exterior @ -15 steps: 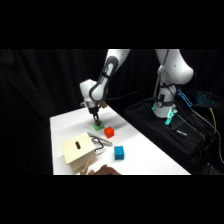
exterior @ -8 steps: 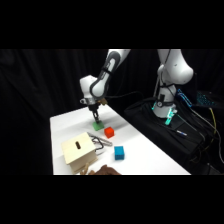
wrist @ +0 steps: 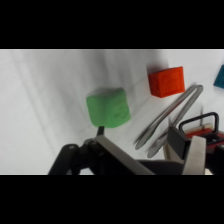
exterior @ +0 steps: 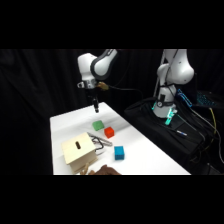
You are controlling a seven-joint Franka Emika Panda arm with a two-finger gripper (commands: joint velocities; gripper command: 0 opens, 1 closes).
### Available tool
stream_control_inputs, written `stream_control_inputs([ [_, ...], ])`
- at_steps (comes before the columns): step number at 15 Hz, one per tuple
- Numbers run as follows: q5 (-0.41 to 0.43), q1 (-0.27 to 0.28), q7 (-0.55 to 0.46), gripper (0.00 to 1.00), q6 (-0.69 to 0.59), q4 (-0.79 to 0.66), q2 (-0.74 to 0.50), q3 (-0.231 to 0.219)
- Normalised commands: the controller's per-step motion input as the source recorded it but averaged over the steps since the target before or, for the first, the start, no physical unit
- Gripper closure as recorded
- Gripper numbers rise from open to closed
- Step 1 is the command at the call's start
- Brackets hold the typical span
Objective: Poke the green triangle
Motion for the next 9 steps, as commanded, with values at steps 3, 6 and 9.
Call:
stream_control_inputs([
  [3,-0.289,0.171,0.23,0.00,-0.13,-0.07,-0.38,-0.143],
  [6,-0.328,0.164,0.28,0.00,0.05,-0.17,-0.27,-0.110],
  [9,-0.234,0.130,0.19,0.00,0.06,-0.18,-0.23,-0.078],
])
